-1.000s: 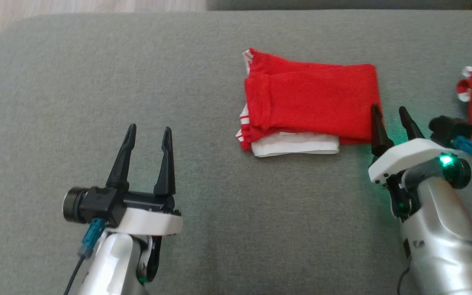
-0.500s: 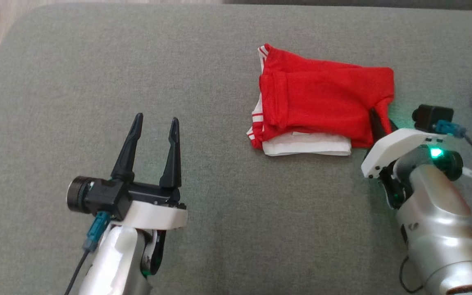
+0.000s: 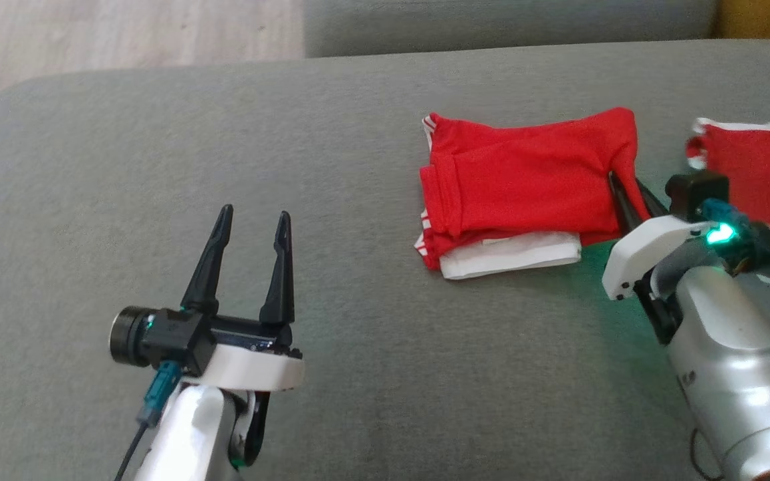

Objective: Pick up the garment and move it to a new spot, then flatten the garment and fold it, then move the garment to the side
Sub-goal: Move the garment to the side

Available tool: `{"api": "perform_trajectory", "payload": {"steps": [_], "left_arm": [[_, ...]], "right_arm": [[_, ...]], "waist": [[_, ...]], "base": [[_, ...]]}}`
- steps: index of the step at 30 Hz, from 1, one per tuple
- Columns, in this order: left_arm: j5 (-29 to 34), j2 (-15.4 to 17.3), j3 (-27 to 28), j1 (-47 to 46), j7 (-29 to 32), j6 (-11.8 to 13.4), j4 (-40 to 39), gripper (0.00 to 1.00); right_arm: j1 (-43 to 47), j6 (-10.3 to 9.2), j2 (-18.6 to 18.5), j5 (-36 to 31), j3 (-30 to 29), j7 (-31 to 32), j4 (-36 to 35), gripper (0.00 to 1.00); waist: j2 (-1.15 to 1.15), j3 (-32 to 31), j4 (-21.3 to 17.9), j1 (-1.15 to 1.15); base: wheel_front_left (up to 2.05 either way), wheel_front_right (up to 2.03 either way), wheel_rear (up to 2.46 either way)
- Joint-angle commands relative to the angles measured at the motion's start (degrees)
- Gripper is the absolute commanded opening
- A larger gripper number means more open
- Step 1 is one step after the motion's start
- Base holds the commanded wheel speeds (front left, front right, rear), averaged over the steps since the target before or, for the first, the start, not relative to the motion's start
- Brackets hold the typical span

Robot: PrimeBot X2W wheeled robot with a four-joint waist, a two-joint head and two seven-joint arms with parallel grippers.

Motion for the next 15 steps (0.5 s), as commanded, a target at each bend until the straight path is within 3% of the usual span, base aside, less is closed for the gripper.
{"api": "perform_trajectory", "payload": {"steps": [1, 6, 15], "left_arm": [[0.8, 0.3, 1.9, -1.1, -0.3, 0.3, -1.8, 1.00], [1.7, 0.3, 2.0, -1.3, -0.3, 0.2, -2.0, 1.00], [2.4, 0.3, 1.8, -3.1, -0.3, -0.2, -2.3, 1.00]], "right_arm": [[-1.0, -0.04, -0.9, -0.8, 2.4, -0.8, -2.6, 0.00], [-1.7, -0.04, -5.7, -1.3, 6.5, 1.4, -7.1, 0.00], [-3.5, -0.04, -19.7, 0.5, 10.4, 7.8, -16.3, 0.00]], "waist": [[0.00, -1.4, -2.6, 0.01], [0.00, -1.0, -6.0, 0.01], [0.00, 2.9, -8.5, 0.01]], "base": [[0.00, 0.00, 0.00], [0.00, 0.00, 0.00], [0.00, 0.00, 0.00]]}}
